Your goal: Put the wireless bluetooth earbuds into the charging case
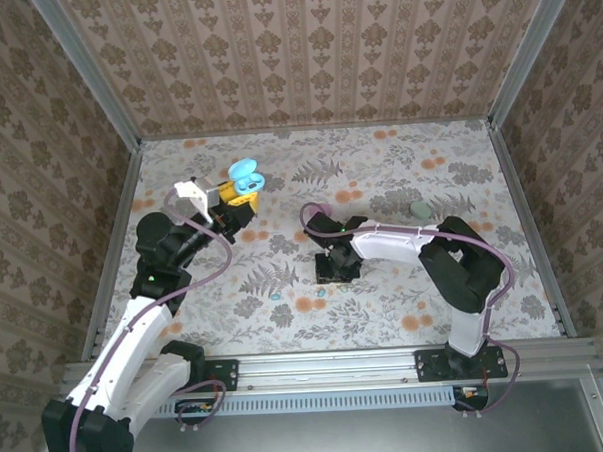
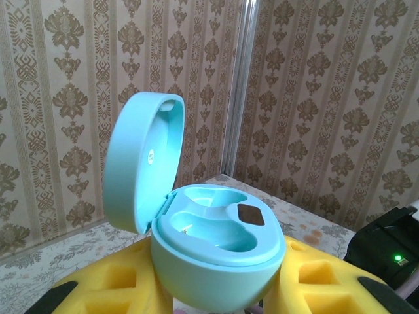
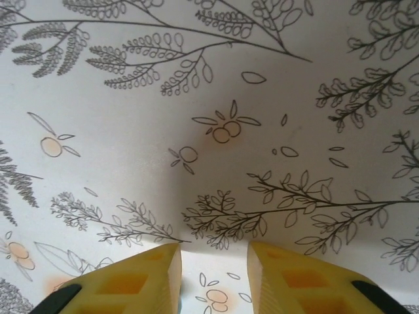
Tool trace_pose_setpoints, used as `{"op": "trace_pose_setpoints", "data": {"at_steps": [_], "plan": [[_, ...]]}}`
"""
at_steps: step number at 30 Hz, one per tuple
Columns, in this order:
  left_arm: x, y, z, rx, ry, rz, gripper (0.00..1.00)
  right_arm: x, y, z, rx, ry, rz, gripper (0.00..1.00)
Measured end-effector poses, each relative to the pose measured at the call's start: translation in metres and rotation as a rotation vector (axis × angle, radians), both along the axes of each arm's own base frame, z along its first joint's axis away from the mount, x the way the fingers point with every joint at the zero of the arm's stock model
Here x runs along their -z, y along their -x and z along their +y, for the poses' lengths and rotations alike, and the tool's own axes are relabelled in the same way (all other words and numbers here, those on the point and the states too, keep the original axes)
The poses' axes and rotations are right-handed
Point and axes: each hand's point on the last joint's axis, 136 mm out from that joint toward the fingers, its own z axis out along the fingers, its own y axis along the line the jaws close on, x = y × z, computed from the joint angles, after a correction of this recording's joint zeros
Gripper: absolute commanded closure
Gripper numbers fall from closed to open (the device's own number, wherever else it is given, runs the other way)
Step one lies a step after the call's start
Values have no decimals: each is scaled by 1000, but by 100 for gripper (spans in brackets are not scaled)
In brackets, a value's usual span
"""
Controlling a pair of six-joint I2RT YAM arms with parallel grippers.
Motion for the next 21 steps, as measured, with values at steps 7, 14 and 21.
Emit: {"op": "trace_pose_setpoints", "data": {"at_steps": [7, 14, 21], "plan": [[0, 0, -1, 2, 0, 0, 71, -9, 2, 14, 35, -68, -8, 63], [0, -1, -1, 2, -1, 2, 71, -11, 13, 19, 74, -86, 12, 60], [4, -4, -2, 2, -5, 13, 71, -3, 24, 17, 121, -98, 39, 60]]}}
